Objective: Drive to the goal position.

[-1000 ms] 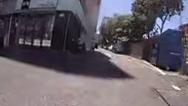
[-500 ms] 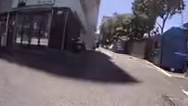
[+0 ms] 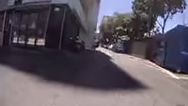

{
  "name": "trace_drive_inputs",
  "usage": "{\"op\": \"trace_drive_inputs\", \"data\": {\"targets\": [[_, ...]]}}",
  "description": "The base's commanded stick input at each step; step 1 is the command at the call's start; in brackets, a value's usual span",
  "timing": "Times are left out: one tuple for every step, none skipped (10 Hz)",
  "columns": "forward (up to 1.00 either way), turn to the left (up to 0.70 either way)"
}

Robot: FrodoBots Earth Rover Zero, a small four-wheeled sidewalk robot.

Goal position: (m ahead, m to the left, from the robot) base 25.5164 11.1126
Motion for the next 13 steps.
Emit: {"op": "trace_drive_inputs", "data": {"targets": [[0.7, 0.0], [0.7, 0.0], [0.7, 0.0], [0.7, 0.0], [0.7, 0.0], [0.7, 0.0], [0.7, 0.0], [0.7, 0.0], [0.7, 0.0], [0.7, 0.0], [0.7, 0.0], [0.7, 0.0], [0.7, 0.0]]}}
